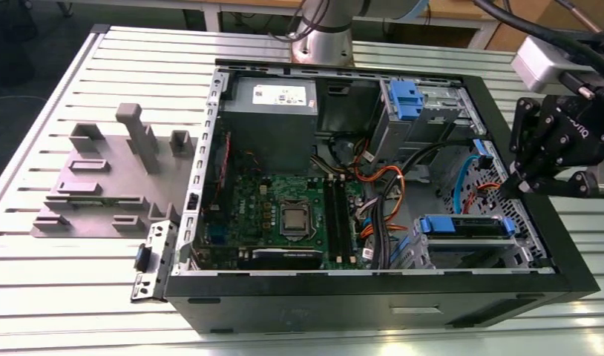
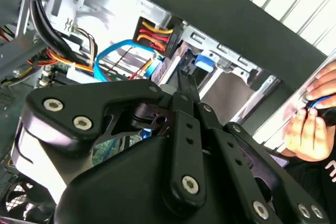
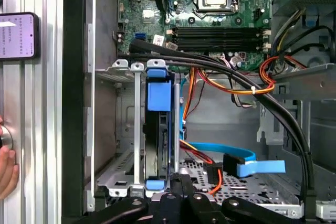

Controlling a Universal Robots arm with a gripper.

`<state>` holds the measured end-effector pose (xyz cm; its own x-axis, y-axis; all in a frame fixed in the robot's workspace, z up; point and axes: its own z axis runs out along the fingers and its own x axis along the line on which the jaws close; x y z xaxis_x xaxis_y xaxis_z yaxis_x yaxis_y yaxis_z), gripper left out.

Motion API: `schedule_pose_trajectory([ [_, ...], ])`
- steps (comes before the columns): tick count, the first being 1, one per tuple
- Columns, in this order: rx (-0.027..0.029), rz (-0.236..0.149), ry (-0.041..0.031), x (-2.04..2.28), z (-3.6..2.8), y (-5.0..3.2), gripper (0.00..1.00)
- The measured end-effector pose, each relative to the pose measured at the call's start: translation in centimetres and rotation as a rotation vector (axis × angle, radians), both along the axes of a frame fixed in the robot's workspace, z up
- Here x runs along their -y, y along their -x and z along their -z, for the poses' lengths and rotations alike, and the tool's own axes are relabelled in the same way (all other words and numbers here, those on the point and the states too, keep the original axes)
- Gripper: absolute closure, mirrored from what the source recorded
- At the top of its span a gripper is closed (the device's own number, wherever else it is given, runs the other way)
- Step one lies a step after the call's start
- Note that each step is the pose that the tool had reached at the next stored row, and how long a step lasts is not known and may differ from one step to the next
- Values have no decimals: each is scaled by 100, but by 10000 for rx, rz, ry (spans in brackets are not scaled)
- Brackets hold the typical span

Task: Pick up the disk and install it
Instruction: 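Insert the first disk wire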

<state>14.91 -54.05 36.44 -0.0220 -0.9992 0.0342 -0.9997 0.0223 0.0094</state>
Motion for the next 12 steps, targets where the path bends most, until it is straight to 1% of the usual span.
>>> schedule_pose_trajectory([
  [3,-25,-7,0,-7,0,-57,89],
  [7,-32,-5,1,-10,0,-64,89],
  [8,-33,-5,0,-10,0,-64,83],
  [9,-34,-6,0,-11,0,-65,83],
  [10,-35,-6,0,-11,0,-67,76],
  [12,-51,-8,1,-16,0,-87,76],
])
